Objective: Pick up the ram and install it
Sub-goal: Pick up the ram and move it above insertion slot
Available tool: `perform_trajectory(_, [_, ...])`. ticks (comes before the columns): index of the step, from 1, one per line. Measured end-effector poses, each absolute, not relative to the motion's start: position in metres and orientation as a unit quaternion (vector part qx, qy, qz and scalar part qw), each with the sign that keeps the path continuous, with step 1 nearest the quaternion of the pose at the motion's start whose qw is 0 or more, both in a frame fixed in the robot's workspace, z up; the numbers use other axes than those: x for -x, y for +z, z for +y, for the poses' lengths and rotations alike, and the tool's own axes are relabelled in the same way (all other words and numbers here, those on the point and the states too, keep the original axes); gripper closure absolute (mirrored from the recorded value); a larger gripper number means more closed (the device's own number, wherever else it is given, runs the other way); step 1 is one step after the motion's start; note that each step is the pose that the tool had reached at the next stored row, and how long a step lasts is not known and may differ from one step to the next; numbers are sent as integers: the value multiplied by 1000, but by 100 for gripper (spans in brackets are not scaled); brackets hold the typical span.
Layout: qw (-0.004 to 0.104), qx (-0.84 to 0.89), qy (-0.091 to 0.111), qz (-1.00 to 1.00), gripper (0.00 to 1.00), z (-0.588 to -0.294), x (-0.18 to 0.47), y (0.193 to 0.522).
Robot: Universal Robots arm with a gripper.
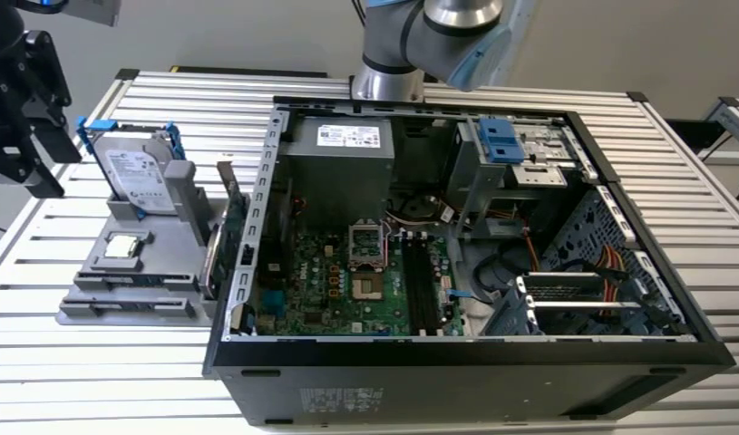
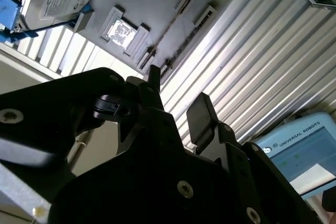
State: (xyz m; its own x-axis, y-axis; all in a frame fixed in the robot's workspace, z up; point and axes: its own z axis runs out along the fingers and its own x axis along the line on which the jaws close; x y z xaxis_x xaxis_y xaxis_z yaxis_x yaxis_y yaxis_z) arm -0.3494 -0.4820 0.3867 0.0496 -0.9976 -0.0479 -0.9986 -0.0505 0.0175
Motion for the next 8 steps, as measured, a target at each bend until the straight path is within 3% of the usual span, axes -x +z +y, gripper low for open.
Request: perform_trajectory(8, [11, 719, 23, 695, 0, -482, 349, 382])
